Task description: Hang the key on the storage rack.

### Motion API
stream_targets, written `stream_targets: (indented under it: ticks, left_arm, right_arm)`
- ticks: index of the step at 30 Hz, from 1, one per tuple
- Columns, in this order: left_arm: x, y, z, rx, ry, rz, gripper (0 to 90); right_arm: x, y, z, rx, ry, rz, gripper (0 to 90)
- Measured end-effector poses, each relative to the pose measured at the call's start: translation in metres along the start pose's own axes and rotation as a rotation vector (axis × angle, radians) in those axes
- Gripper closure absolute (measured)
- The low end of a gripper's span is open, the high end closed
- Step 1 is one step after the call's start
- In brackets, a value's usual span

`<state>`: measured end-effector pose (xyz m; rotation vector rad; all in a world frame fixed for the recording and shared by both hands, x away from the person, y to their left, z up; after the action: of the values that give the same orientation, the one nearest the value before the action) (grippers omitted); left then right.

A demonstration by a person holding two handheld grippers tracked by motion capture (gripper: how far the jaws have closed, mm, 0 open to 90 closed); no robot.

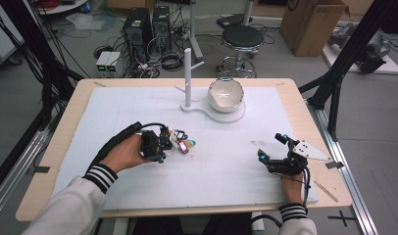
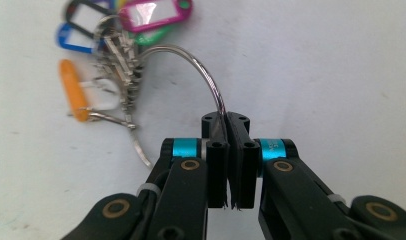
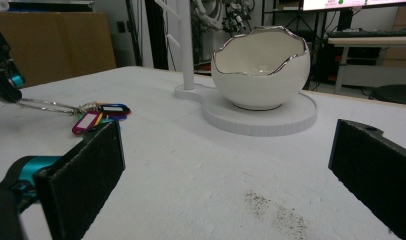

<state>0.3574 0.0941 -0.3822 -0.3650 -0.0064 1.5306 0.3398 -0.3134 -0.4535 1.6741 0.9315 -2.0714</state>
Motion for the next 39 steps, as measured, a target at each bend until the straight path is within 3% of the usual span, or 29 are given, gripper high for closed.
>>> stream_targets:
  ticks: [3, 9, 14, 20, 27, 29, 39]
  left_arm:
    - [0.006, -0.009, 0.013, -0.039, 0.079, 0.013, 87.2]
    - [0.018, -0.028, 0.034, -0.088, 0.256, 0.14, 87.5]
    - [0.023, -0.04, 0.047, -0.131, 0.379, 0.179, 87.5]
    - [0.025, -0.05, 0.054, -0.159, 0.489, 0.192, 87.5]
    - [0.021, -0.066, 0.06, -0.2, 0.616, 0.177, 87.5]
    - [0.018, -0.07, 0.061, -0.223, 0.642, 0.167, 87.5]
    - [0.007, -0.093, 0.065, -0.288, 0.751, 0.199, 87.5]
  right_arm:
    - [0.0, 0.0, 0.0, 0.0, 0.0, 0.001, 0.9]
    - [0.0, 0.0, 0.0, 0.001, 0.001, 0.003, 0.9]
    - [0.0, 0.0, 0.0, 0.0, 0.0, 0.003, 0.9]
    - [0.0, 0.0, 0.0, 0.004, 0.001, 0.009, 0.9]
    - [0.0, 0.0, 0.0, 0.003, -0.001, 0.006, 0.9]
    - [0.0, 0.0, 0.0, 0.001, -0.002, 0.004, 0.9]
    - [0.0, 0.0, 0.0, 0.0, -0.002, 0.004, 0.9]
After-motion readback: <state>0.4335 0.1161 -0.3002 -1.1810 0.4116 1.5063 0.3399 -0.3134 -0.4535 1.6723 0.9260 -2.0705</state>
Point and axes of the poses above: each handheld gripper's, and its own axes: z roughly backward along the jaws, x roughly out of its underside, y roughly to its right, the point moved 3 cm from there along -z, roughly forward along the jaws, and after that the axes turned 13 degrees about -z, right-handed, at the moved point
